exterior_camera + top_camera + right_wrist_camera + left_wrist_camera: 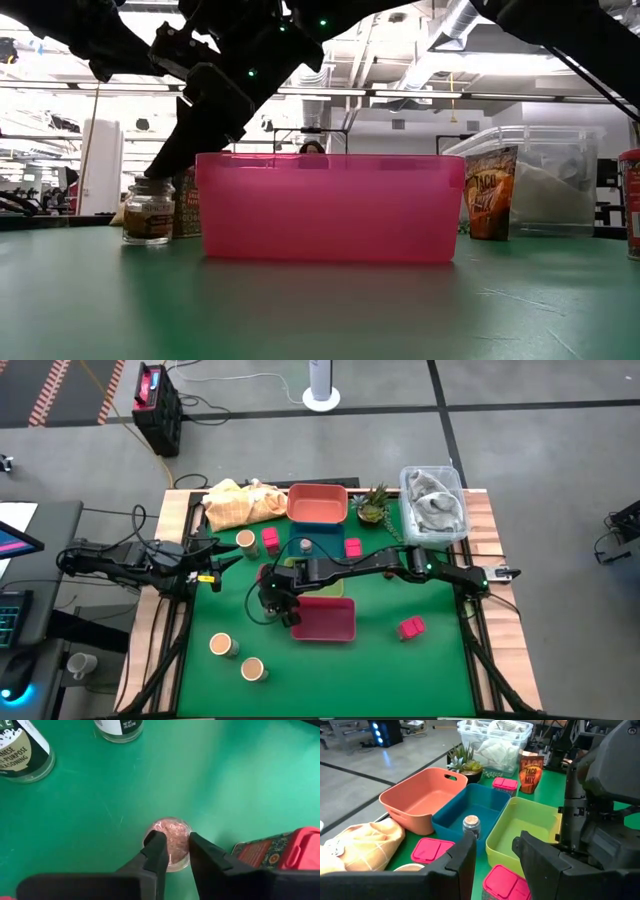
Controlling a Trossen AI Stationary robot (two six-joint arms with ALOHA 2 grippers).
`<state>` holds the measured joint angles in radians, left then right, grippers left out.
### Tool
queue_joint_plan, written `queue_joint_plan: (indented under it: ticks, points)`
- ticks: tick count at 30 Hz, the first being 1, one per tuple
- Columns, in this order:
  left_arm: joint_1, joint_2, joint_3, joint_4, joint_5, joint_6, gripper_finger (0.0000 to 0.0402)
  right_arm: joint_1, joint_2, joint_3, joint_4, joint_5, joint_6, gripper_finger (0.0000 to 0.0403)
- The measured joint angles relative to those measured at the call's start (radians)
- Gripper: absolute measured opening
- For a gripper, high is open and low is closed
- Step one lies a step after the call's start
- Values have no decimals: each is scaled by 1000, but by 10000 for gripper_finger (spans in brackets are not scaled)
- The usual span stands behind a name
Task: Sort spices by type
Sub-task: Put the brown seasoning bottle into the blue bin
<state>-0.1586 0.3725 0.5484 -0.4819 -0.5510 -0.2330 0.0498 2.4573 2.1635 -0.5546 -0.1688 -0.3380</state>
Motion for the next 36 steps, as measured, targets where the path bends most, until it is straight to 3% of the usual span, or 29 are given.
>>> queue_joint_plan:
  ticks: [3, 11, 14, 36]
  points:
    - [0, 0, 0, 0, 0, 0, 137, 0, 0, 0, 4, 3, -2, 134]
    - [0, 0, 0, -1, 0, 0, 137, -1, 4, 13, -14, 9, -3, 257]
    - [0, 0, 0, -1, 0, 0, 137, 2, 3, 33, -9, 9, -3, 279]
    - [0, 0, 0, -1, 23, -12, 137, 2, 51, 18, 19, -13, 21, 285]
